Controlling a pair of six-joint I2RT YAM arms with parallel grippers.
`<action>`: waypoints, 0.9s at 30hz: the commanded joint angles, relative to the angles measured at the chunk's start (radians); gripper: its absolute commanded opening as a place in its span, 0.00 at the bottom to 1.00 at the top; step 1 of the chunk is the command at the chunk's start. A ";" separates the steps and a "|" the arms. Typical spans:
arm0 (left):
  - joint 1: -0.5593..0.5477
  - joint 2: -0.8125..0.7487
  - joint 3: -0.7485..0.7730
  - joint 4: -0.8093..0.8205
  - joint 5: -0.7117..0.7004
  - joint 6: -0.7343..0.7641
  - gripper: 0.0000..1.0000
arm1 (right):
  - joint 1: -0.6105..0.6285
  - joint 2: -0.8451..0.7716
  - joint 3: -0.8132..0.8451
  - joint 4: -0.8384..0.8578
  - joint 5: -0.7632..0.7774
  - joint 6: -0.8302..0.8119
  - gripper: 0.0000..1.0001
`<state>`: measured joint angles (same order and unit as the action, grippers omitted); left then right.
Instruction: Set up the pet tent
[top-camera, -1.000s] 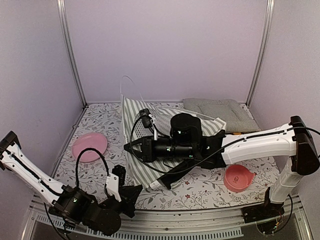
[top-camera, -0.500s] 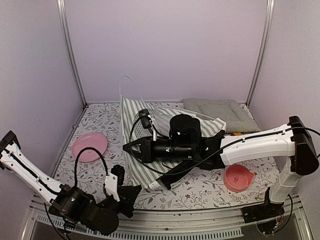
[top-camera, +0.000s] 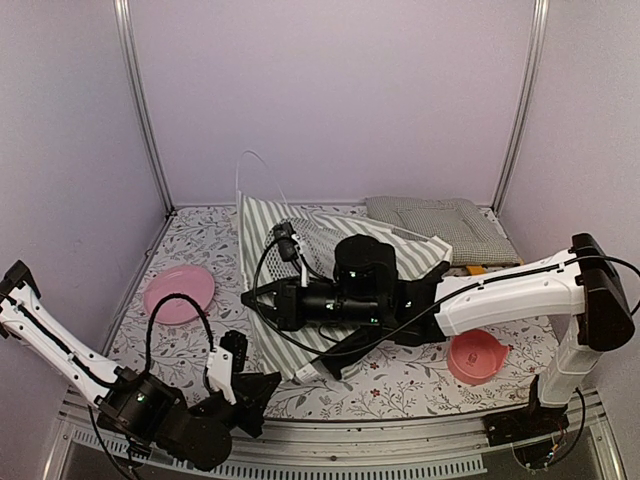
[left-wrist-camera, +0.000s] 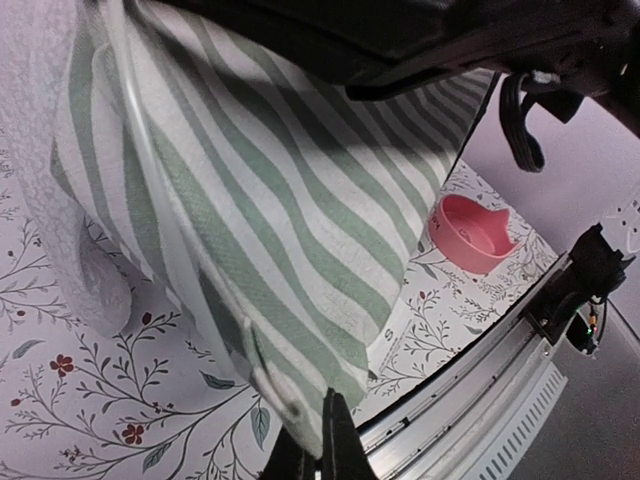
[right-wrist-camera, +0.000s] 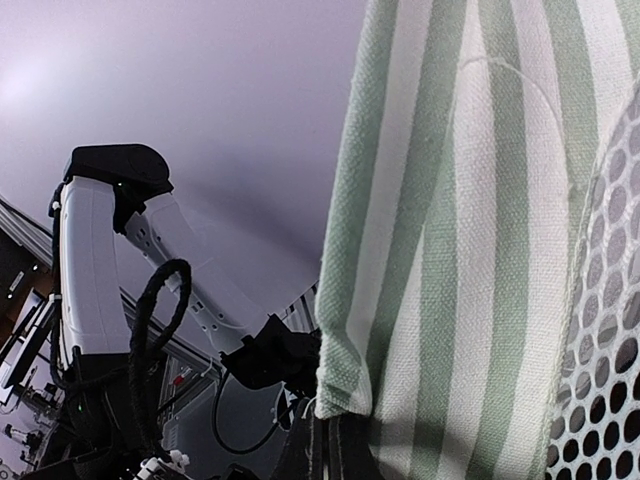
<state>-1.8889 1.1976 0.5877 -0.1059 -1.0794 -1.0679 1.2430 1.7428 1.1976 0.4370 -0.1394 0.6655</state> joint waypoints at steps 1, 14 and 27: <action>-0.046 -0.004 -0.027 -0.054 0.090 -0.004 0.00 | -0.016 0.008 0.037 0.115 0.113 -0.024 0.00; -0.046 -0.011 -0.058 -0.061 0.105 -0.057 0.00 | -0.016 -0.039 0.025 0.112 0.119 -0.026 0.00; -0.046 0.007 -0.048 -0.062 0.115 -0.060 0.00 | -0.016 -0.043 0.030 0.108 0.121 -0.040 0.00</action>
<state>-1.8915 1.1851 0.5480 -0.1184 -1.0721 -1.1229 1.2522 1.7443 1.1973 0.4259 -0.1173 0.6647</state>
